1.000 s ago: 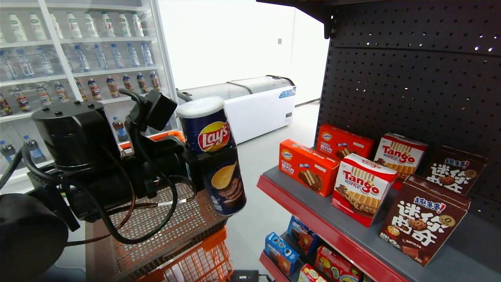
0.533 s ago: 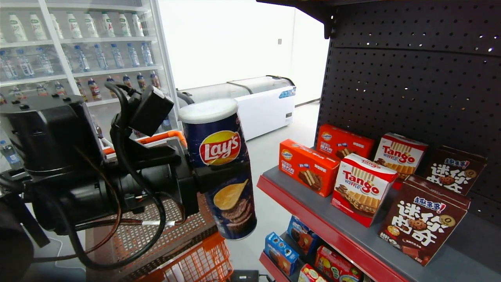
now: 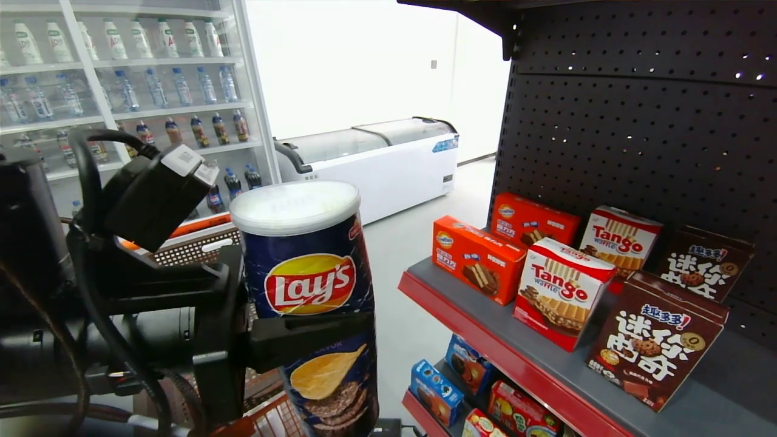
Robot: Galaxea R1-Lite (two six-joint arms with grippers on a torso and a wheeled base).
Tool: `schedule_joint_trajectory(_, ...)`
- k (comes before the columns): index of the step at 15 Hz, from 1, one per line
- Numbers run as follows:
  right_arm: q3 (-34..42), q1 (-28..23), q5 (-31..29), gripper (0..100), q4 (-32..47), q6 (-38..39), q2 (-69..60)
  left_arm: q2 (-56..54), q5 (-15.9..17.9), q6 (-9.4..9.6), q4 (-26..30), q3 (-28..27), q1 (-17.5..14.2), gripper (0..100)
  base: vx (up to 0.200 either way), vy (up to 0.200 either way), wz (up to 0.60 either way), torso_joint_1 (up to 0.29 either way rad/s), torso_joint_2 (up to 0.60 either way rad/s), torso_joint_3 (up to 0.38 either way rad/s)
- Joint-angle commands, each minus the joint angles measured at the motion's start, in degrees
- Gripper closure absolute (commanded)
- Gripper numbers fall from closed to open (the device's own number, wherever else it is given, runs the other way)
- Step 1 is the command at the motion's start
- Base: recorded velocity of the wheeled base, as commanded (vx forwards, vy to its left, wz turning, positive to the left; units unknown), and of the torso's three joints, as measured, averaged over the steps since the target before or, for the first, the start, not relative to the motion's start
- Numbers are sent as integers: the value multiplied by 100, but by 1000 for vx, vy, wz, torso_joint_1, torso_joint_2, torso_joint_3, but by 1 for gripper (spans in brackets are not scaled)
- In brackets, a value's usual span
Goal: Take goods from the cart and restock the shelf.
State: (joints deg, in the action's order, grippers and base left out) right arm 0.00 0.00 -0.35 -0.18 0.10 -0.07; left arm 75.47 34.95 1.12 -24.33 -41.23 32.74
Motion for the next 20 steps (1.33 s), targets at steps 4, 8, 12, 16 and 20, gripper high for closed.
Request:
schedule_joint_trajectory(4,0,0,0,0,-8,-1,7,-103,126,2,-19,97,109,100,0,0,0,0,0,0)
schedule_joint_trajectory(8,0,9,0,0,-8,-1,7,-59,135,11,-45,141,109,100,0,0,0,0,0,0)
schedule_joint_trajectory(12,0,9,0,0,-8,-1,7,-33,196,11,-45,150,109,100,0,0,-300,2,2,0)
schedule_joint_trajectory(16,0,0,9,0,1,-1,7,-41,372,11,-45,185,57,100,0,0,-600,-1,0,5)
schedule_joint_trajectory(20,0,0,9,0,1,-1,7,-41,381,11,-45,177,74,100,0,0,-600,4,6,5)
